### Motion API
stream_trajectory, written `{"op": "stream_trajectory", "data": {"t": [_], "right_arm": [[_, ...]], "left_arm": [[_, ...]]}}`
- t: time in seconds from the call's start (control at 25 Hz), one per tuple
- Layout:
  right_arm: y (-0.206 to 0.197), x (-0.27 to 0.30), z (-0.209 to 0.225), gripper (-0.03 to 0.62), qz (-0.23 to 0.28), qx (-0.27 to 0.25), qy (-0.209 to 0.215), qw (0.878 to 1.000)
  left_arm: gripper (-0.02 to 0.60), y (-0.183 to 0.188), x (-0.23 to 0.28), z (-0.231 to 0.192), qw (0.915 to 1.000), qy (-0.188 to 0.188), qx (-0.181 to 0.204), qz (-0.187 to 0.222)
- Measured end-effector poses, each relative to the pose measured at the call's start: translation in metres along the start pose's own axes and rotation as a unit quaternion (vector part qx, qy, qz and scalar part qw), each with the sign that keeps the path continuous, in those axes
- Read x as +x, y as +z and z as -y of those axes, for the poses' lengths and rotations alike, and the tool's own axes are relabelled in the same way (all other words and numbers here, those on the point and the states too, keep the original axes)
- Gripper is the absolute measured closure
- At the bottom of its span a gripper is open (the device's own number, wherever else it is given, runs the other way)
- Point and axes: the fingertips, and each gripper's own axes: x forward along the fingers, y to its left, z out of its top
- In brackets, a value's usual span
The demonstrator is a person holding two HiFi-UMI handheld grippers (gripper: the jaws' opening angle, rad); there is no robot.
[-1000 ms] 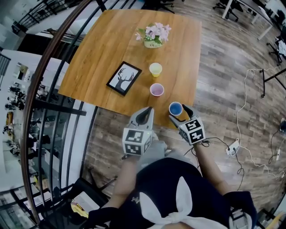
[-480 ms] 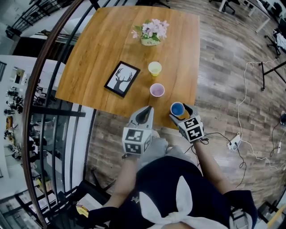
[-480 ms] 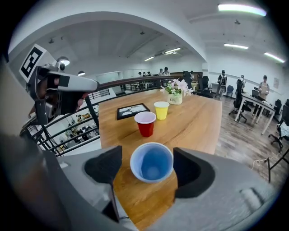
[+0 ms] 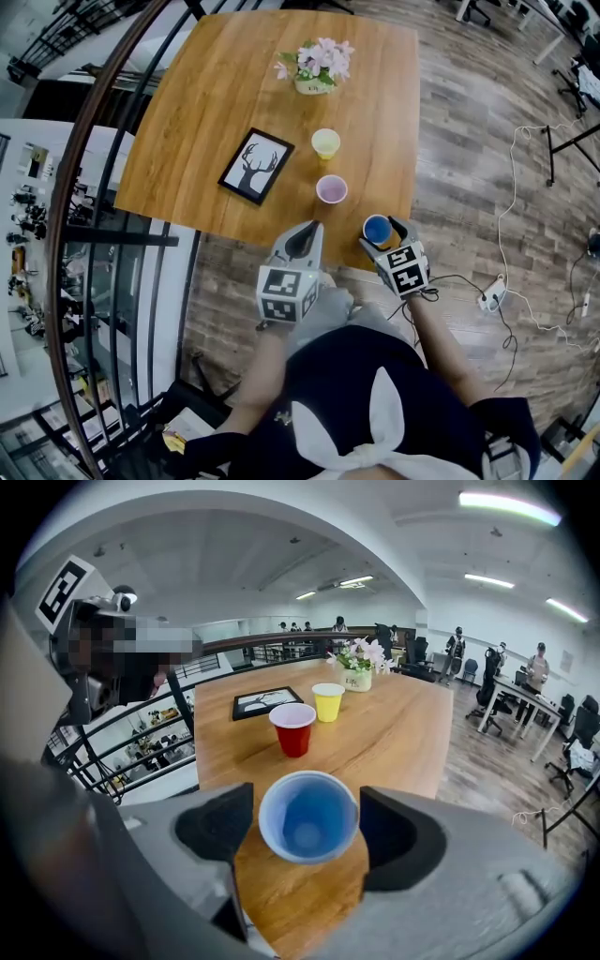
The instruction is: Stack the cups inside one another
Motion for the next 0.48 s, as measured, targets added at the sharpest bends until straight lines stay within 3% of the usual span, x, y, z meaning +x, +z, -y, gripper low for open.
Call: {"op": "stream_trajectory", "data": {"t": [0.48], "right_arm": [[-0.012, 0.009, -0.003, 0.241, -0.017, 0.001, -0.007, 1.000]], "left_arm": [[0.558, -0.005, 0.002, -0.006, 1.0000, -0.009, 0.001, -0.003]]}}
